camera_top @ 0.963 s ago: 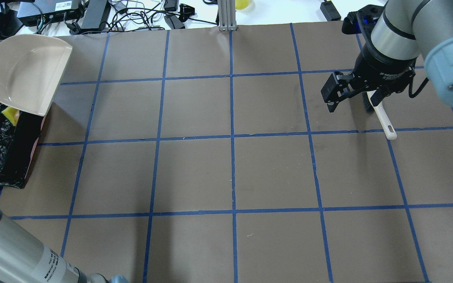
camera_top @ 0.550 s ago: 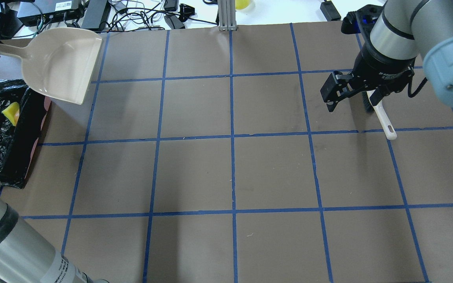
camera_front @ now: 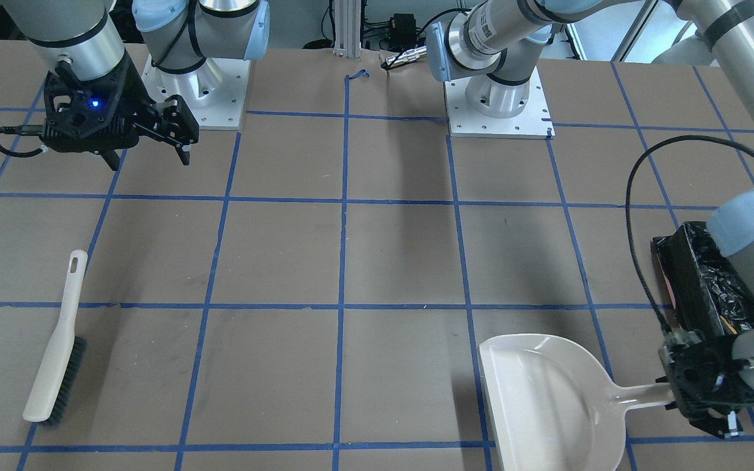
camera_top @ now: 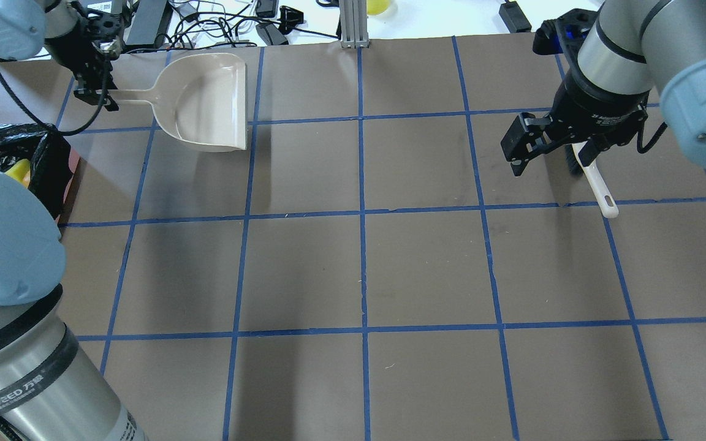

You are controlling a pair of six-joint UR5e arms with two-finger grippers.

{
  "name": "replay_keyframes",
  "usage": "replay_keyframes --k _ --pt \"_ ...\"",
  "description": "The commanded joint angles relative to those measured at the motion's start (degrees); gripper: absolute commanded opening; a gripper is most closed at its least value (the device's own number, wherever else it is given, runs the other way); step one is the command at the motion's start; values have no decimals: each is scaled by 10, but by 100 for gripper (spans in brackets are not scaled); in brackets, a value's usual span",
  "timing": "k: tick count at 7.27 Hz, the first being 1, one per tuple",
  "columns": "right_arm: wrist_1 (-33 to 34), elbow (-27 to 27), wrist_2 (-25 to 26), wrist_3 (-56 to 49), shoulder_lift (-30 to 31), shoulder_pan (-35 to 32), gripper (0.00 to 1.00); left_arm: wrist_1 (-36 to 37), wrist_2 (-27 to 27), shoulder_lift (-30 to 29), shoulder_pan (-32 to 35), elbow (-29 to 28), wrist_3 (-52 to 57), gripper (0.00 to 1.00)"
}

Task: Sweep and dump trash into bin
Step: 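Lower the empty dustpan back onto the table with the left gripper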

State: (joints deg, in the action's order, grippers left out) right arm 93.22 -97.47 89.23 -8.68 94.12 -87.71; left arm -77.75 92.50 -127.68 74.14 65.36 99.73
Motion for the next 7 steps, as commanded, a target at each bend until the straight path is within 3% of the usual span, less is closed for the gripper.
replay_keyframes --k 1,3,7 --pt "3 0 0 2 1 0 100 35 0 0 18 53 -15 0" --pt "1 0 1 1 -1 0 100 62 2 14 18 99 -8 0" --pt "0 -1 9 0 -2 0 100 64 -2 25 32 129 -8 0"
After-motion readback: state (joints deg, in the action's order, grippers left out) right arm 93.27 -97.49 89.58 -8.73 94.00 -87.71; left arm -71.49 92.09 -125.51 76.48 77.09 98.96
